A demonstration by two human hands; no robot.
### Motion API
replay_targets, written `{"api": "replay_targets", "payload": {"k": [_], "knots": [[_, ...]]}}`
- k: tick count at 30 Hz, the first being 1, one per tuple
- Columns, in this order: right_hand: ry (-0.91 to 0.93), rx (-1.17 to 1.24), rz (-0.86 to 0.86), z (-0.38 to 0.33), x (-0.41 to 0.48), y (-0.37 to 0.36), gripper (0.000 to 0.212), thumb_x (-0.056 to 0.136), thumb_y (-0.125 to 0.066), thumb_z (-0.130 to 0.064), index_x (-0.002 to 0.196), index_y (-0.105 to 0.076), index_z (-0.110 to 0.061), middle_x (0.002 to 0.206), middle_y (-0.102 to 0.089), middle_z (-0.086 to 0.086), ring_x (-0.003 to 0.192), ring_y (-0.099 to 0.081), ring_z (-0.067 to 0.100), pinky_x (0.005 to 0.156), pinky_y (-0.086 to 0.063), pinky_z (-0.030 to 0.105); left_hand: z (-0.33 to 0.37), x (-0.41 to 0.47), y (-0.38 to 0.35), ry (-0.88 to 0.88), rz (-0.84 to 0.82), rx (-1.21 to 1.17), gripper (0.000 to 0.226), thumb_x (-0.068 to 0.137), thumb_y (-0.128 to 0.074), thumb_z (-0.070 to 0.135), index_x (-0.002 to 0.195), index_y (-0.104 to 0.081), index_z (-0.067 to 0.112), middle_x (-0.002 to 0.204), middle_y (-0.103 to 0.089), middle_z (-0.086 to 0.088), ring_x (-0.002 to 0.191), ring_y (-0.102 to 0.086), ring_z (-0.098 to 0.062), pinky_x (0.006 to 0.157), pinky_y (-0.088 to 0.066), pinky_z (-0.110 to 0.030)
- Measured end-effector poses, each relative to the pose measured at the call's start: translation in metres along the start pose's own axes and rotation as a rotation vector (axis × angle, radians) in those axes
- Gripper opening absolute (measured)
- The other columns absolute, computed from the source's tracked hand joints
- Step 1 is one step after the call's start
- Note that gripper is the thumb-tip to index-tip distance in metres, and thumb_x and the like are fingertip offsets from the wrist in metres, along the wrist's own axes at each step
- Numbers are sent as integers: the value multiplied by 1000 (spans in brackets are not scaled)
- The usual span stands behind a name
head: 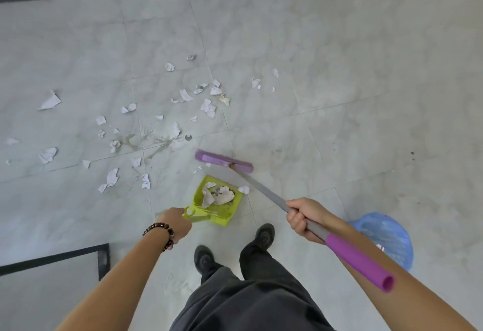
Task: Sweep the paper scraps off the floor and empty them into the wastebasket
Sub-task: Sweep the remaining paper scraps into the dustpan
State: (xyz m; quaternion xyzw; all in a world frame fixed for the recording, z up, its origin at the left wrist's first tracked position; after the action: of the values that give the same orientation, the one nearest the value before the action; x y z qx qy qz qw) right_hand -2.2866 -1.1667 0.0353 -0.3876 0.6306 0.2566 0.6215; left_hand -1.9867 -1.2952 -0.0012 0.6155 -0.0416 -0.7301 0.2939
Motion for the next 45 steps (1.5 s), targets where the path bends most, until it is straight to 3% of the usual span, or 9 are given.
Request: {"api": "replay_targets", "payload": {"k": [6, 12, 18, 22, 25, 28, 32, 41, 45], "knots": [[-4, -35, 4, -16, 55, -38, 43, 101, -36, -30, 62, -37, -14, 34, -39, -4, 23, -39, 5, 26, -32, 12, -39, -8, -1, 86, 6, -161, 46, 84, -37, 1, 122, -54, 18, 65, -38, -5, 45, -31, -17, 43, -29, -19], [129, -110, 71, 22, 87, -64, 31, 98, -39, -16, 66, -42, -13, 40, -41, -4, 30, -37, 6, 32, -31, 16, -42, -16, -18, 50, 34, -68, 32, 83, -37, 3, 103, -52, 23, 63, -45, -4, 48, -37, -20, 46, -32, -21], [-143, 472, -192, 52, 60, -43, 42, 100, -43, -28, 61, -44, -11, 42, -38, -4, 26, -41, 5, 25, -35, 16, -30, -10, -9, 68, -15, 14, 35, 81, -35, -2, 105, -60, 3, 62, -46, -9, 49, -42, -22, 43, -33, -20], [-157, 662, -462, 44, 33, -24, 32, 68, -79, 8, 60, -49, -3, 46, -42, 2, 29, -46, 11, 28, -43, 23, -37, -5, -10, 75, -71, 57, 41, 82, -32, -3, 114, -58, -3, 83, -66, -24, 49, -43, -25, 40, -35, -22], [-155, 687, -587, 33, 21, -25, 39, 56, -82, 17, 61, -49, -4, 46, -43, 3, 30, -47, 13, 29, -44, 24, -51, -7, -2, 122, -74, -2, 33, 82, -31, -1, 104, -54, 2, 69, -49, -15, 46, -39, -22, 39, -33, -21], [-105, 525, -405, 22, 19, -37, 33, 80, -74, -7, 59, -48, -7, 44, -40, -2, 28, -44, 8, 27, -41, 20, -60, -12, 7, 155, -54, -33, 19, 83, -32, -3, 87, -47, 10, 66, -37, -8, 46, -33, -19, 41, -29, -20], [-11, 179, -164, 1, 28, -64, 42, 102, -42, -32, 64, -41, -14, 42, -35, -6, 26, -36, 3, 25, -32, 14, -76, -18, 4, 165, -18, -77, 22, 84, -33, -1, 92, -52, 7, 67, -38, -8, 46, -33, -18, 40, -29, -19], [152, -638, 95, -7, 95, -113, 42, 95, -30, -20, 55, -39, -12, 41, -40, 4, 31, -40, 11, 36, -36, 20, -113, -29, -14, 198, 118, -187, 29, 82, -41, 4, 100, -62, 11, 61, -43, -3, 47, -38, -19, 43, -32, -17], [48, -812, 142, 31, 82, -101, 40, 86, -30, -12, 49, -44, -10, 46, -41, 9, 37, -42, 17, 43, -40, 26, -114, -22, -10, 199, 140, -231, 27, 80, -41, 6, 96, -63, 10, 61, -44, -4, 48, -38, -20, 42, -32, -17]]}}
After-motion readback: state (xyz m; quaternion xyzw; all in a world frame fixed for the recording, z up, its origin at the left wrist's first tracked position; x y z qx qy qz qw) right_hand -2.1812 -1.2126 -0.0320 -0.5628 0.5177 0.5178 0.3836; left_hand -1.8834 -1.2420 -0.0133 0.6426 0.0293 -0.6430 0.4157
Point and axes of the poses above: each hand's wrist, its own x-axis towards the middle knuckle, its own y-axis out of the back of the hand, z = x × y, the point moved 3 cm from there along x, towards the middle knuckle
